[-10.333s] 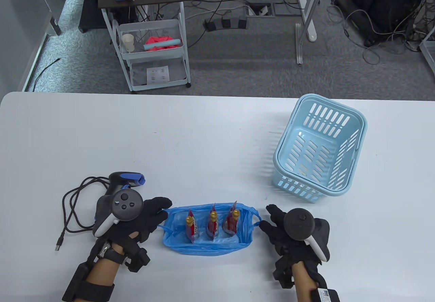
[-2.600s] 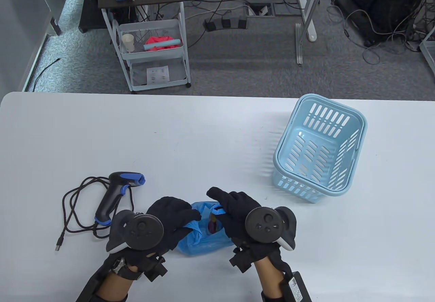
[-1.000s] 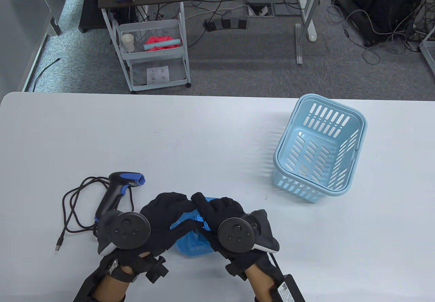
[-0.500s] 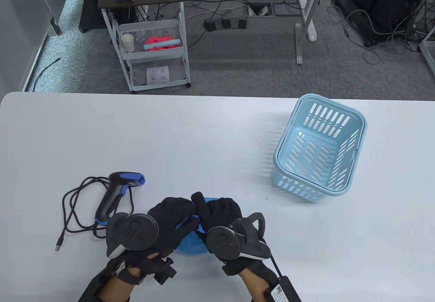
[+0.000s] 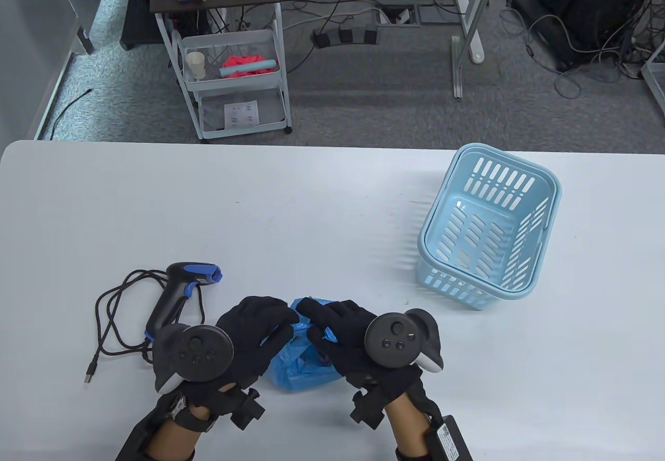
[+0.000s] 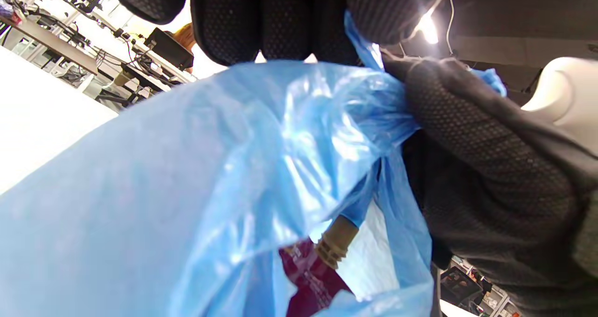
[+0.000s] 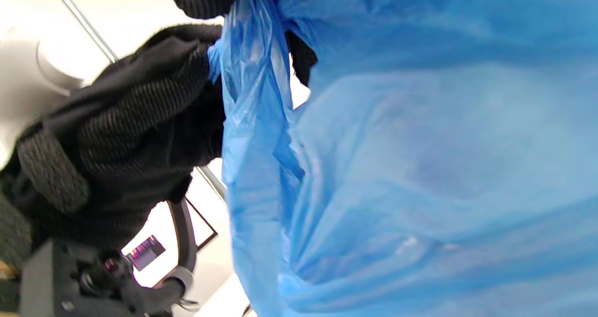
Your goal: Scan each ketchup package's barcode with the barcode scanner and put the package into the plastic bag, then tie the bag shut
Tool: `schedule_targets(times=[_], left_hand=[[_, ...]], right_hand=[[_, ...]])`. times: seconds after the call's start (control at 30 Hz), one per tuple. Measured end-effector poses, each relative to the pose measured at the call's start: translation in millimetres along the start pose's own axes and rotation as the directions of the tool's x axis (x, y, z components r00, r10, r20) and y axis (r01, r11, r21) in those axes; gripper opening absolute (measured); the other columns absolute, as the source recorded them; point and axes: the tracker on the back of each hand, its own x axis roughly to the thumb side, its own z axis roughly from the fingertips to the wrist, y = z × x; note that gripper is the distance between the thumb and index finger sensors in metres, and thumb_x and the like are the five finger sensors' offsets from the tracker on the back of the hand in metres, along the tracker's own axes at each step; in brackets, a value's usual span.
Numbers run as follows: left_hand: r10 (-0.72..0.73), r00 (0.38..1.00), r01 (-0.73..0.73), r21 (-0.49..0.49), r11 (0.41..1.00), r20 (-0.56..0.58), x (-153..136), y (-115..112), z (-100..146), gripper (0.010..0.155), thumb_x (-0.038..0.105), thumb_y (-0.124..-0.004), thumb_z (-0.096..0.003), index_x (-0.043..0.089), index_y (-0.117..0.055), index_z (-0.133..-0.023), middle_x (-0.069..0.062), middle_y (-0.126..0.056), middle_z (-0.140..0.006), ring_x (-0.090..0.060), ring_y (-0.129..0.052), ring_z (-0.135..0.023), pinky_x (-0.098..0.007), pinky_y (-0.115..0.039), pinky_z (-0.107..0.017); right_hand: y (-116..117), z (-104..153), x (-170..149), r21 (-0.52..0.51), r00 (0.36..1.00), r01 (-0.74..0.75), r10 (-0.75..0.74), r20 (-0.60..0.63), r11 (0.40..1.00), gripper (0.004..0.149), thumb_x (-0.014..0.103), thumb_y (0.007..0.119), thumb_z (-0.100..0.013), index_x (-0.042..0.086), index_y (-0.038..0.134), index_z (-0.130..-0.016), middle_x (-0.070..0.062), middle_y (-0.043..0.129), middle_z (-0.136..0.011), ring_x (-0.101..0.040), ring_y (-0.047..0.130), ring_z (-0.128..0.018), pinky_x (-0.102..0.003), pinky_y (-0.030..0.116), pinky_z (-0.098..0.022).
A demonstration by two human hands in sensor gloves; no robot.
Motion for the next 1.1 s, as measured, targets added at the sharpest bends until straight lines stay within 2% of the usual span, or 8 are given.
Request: schedule_targets(times=[0.17,0.3,0.37,0.53,0.63,0.8,0.9,1.1], left_hand=[[-0.053,0.998,0.052,0.015,0.999,0.017,5.5,-1.1,1.4,0.046,0.045,-0.072,-0.0517,0.019,-0.080,-0.089,-0.002,-0.077,-0.095,-0.037,-0.082,-0.089,-0.058,-0.066,-0.071],[-0.093,0.996,0.093,-0.031,0.995,-0.002,-4.9,-5.8,0.1,0.075,0.065,-0.072,-0.0446,0.016,-0.069,-0.102,-0.007,-0.065,-0.106,-0.042,-0.070,-0.099,-0.062,-0.060,-0.074],[-0.114,0.993,0.113,-0.087,0.990,-0.010,-10.1,-11.2,-1.3,0.087,0.071,-0.072,-0.0419,0.015,-0.061,-0.108,-0.010,-0.057,-0.111,-0.044,-0.063,-0.104,-0.065,-0.055,-0.075],[-0.182,0.983,0.180,-0.163,0.970,0.002,-8.6,-31.1,-5.0,0.094,0.071,-0.076,-0.0396,0.016,-0.055,-0.113,-0.012,-0.046,-0.117,-0.047,-0.054,-0.109,-0.069,-0.048,-0.077],[-0.220,0.976,0.217,-0.144,0.966,-0.004,-6.5,-37.1,-5.6,0.090,0.066,-0.078,-0.0410,0.017,-0.054,-0.112,-0.012,-0.042,-0.118,-0.047,-0.052,-0.109,-0.069,-0.047,-0.077],[-0.175,0.984,0.171,-0.094,0.981,-0.033,-8.1,-36.6,-6.0,0.063,0.054,-0.075,-0.0478,0.026,-0.070,-0.104,-0.010,-0.048,-0.116,-0.045,-0.059,-0.106,-0.065,-0.052,-0.076],[-0.099,0.994,0.094,-0.091,0.991,-0.051,-11.5,-35.1,-6.9,0.050,0.045,-0.072,-0.0512,0.025,-0.081,-0.096,-0.007,-0.051,-0.115,-0.043,-0.062,-0.105,-0.064,-0.052,-0.077],[-0.010,0.999,0.004,-0.122,0.993,-0.048,-15.4,-32.0,-8.6,0.045,0.040,-0.072,-0.0513,0.020,-0.085,-0.090,-0.006,-0.051,-0.115,-0.042,-0.062,-0.105,-0.064,-0.053,-0.077]], right_hand=[[-0.7,-0.6,-6.7,-0.020,0.997,0.071,-0.071,-0.010,0.997,0.046,0.032,0.063,-0.059,0.013,0.069,-0.100,-0.018,0.079,-0.088,-0.045,0.073,-0.081,-0.065,0.055,-0.068],[0.1,-0.9,-7.5,-0.036,0.998,0.063,-0.064,-0.018,0.997,0.045,0.032,0.062,-0.059,0.014,0.069,-0.099,-0.017,0.079,-0.086,-0.044,0.074,-0.080,-0.064,0.056,-0.067],[0.1,-0.8,-7.3,-0.042,0.997,0.069,-0.070,-0.018,0.997,0.044,0.032,0.062,-0.059,0.014,0.069,-0.099,-0.017,0.079,-0.086,-0.044,0.074,-0.080,-0.064,0.056,-0.067],[1.2,-1.3,-6.7,-0.038,0.996,0.088,-0.088,-0.003,0.995,0.044,0.031,0.063,-0.059,0.015,0.069,-0.099,-0.017,0.079,-0.086,-0.044,0.074,-0.080,-0.064,0.056,-0.067],[2.1,-1.7,-6.2,-0.011,0.993,0.115,-0.115,0.016,0.993,0.044,0.031,0.065,-0.058,0.017,0.071,-0.099,-0.017,0.079,-0.087,-0.045,0.073,-0.081,-0.065,0.056,-0.068],[2.0,-1.9,-6.3,0.037,0.989,0.141,-0.142,0.038,0.989,0.042,0.030,0.068,-0.058,0.018,0.074,-0.098,-0.018,0.077,-0.091,-0.046,0.072,-0.084,-0.065,0.054,-0.069],[0.4,-1.6,-8.1,0.054,0.987,0.151,-0.153,0.040,0.987,0.041,0.029,0.070,-0.057,0.019,0.076,-0.097,-0.019,0.076,-0.092,-0.046,0.070,-0.085,-0.066,0.053,-0.069],[-2.0,-1.6,-11.4,0.090,0.980,0.190,-0.194,0.042,0.978,0.039,0.018,0.073,-0.056,0.020,0.079,-0.095,-0.020,0.073,-0.095,-0.047,0.068,-0.087,-0.066,0.051,-0.070]])
